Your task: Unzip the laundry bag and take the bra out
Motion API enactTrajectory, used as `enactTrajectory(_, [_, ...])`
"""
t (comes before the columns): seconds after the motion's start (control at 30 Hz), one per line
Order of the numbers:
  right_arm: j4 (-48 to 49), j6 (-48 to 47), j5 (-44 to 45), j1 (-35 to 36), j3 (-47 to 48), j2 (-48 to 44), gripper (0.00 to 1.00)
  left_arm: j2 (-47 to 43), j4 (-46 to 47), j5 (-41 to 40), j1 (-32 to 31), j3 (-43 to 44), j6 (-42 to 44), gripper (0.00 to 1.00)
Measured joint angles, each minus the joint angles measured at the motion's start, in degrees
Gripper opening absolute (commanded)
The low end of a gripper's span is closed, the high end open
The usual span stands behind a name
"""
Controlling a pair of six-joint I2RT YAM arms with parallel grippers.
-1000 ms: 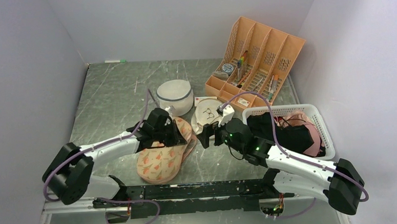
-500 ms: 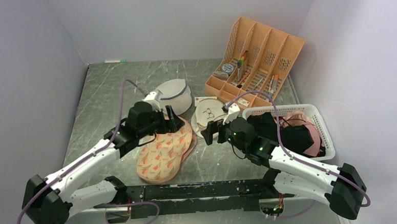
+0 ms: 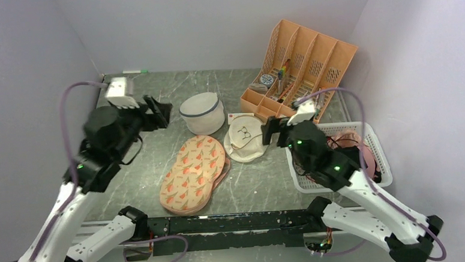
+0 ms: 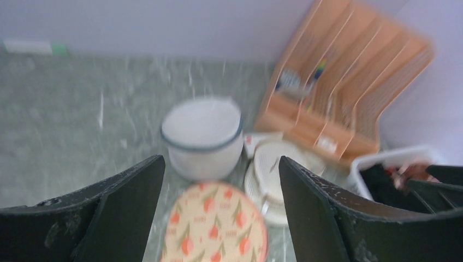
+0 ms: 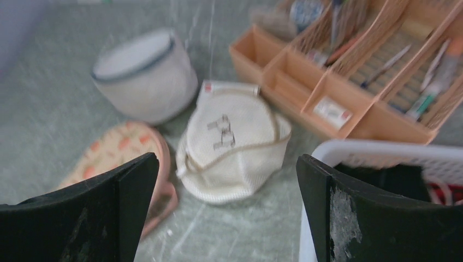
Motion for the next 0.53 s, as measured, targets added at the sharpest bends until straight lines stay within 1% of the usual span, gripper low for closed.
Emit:
enactTrajectory(0.1, [-4.0,-1.9,3.3,0.0,9.4,-3.2,1.00,-2.6,0.2,-0.9,0.0,8.5,4.4,0.89])
enactTrajectory(0.2, [-5.2,-4.2,4.2,0.0,16.5,-6.6,1.00,-5.7,0.8,-1.0,0.0,13.5,7.7,0.91])
enactTrajectory(0.37, [-5.2,-7.9,4.3,0.0,23.3,-11.3,1.00,-10.6,2.5,-1.4,0.0,15.5,10.9,0.94])
enactTrajectory(0.53, [-5.6,-9.7,4.5,0.0,24.4,-11.0,1.00,-11.8,2.9,-2.1,0.0,15.0,12.1,0.95])
